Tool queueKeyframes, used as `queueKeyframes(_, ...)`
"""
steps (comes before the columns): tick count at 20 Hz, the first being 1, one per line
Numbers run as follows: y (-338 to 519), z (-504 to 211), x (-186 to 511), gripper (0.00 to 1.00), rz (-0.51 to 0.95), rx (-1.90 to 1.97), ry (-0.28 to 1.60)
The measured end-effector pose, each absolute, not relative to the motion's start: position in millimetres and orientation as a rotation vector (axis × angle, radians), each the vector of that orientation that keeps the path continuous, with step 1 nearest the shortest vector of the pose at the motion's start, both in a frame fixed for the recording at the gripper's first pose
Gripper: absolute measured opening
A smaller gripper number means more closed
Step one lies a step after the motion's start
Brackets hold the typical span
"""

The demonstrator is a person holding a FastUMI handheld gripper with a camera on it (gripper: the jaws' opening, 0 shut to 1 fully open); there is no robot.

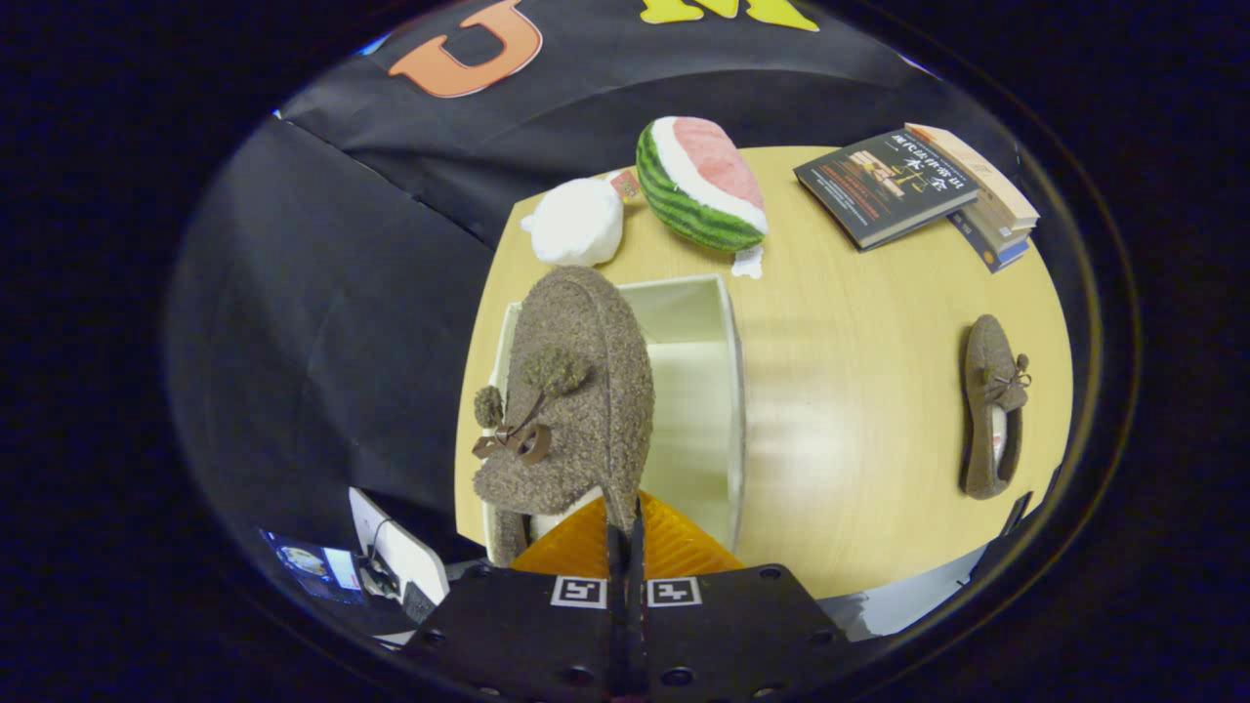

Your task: Open the storage box then place both shoes into the box .Put the left shoe in first, then the right shoe, with the right side of both shoes facing outward in a uniform manner.

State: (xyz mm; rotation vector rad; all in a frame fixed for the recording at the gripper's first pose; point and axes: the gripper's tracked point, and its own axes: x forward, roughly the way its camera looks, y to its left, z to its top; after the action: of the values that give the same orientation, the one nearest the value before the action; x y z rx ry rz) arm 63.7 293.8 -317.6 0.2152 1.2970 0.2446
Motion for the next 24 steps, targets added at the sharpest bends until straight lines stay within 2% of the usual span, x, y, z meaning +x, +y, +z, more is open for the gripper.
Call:
queueKeyframes(6, 326.5, -376.9, 77.0, 0.01, 0.143, 0.16, 1.367)
queueKeyframes(15, 341.6, -449.5, 89.2, 0.01, 0.097, 0.009, 1.393)
queueKeyframes(18, 339.1, -456.7, 89.7, 0.04, 0.089, 0.006, 1.409)
queueKeyframes(20, 340.5, -451.1, 89.3, 0.07, 0.107, 0.015, 1.407)
queueKeyframes(21, 340.2, -449.0, 88.9, 0.12, 0.113, 0.019, 1.396)
queueKeyframes(22, 342.0, -446.4, 90.4, 0.12, 0.126, 0.033, 1.387)
queueKeyframes(24, 344.3, -428.0, 84.0, 0.32, 0.155, 0.042, 1.377)
